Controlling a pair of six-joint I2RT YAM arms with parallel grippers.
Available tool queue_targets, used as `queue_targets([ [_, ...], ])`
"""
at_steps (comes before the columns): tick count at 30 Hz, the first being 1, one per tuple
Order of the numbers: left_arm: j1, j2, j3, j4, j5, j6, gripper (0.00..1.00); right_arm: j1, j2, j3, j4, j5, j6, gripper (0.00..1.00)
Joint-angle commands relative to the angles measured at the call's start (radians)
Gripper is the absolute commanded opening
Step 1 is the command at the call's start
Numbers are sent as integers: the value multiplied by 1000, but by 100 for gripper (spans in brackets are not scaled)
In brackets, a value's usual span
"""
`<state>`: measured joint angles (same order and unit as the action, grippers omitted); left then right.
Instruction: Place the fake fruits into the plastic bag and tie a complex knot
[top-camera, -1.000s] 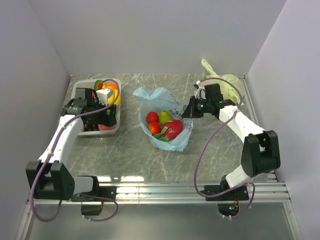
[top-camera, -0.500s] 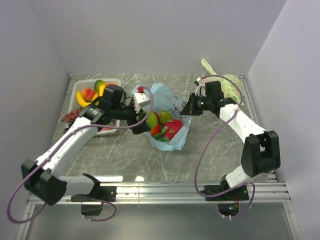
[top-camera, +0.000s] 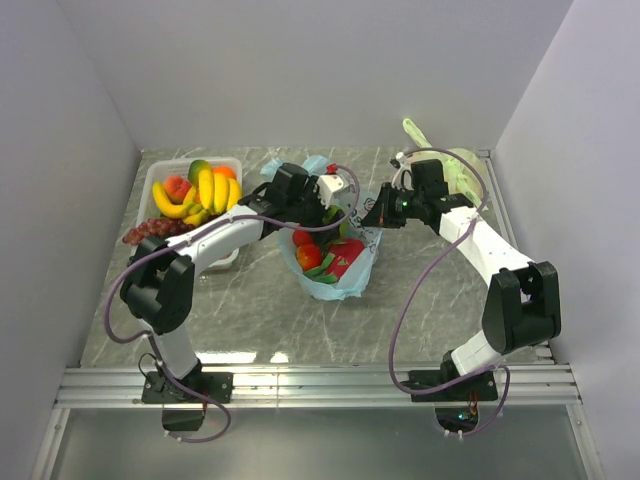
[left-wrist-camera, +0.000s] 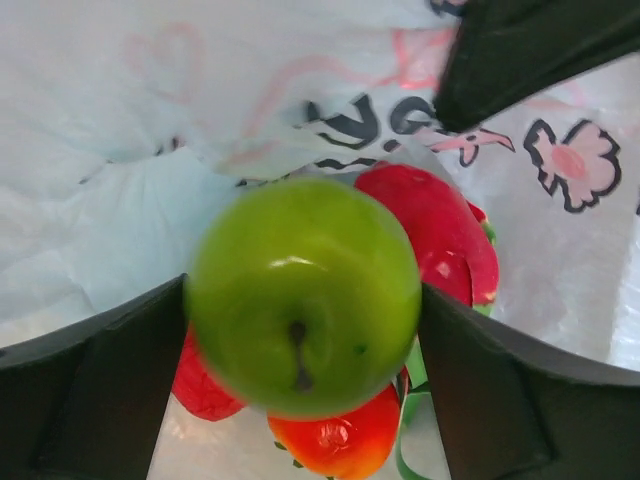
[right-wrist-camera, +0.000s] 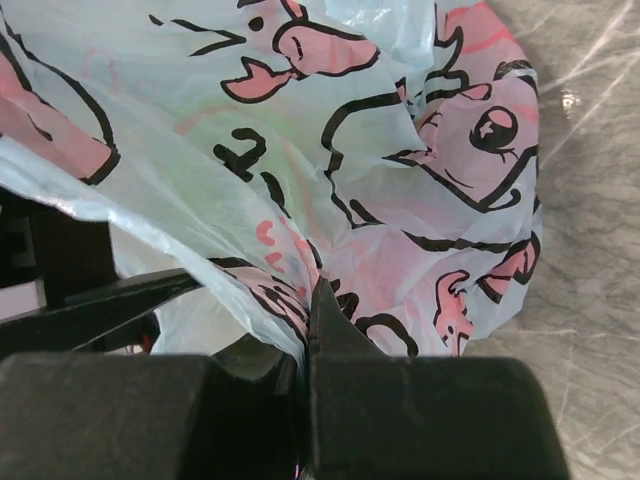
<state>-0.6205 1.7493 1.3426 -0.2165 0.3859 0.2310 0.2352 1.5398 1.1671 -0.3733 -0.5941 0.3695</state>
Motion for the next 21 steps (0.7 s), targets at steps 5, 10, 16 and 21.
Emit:
queue_targets([
  [5, 8, -137, 52, -27, 131, 1, 99, -13, -26, 42, 24, 48, -10, 0],
  [10, 79, -344, -10, -119, 305, -67, 99, -14, -10, 42, 22, 54, -17, 0],
  [16, 269, -586, -74, -231, 380, -134, 98, -13, 9, 39, 19, 53, -24, 0],
  [21, 553, -626, -42, -305, 363, -321, 92, -11, 26, 36, 14, 47, -30, 0],
])
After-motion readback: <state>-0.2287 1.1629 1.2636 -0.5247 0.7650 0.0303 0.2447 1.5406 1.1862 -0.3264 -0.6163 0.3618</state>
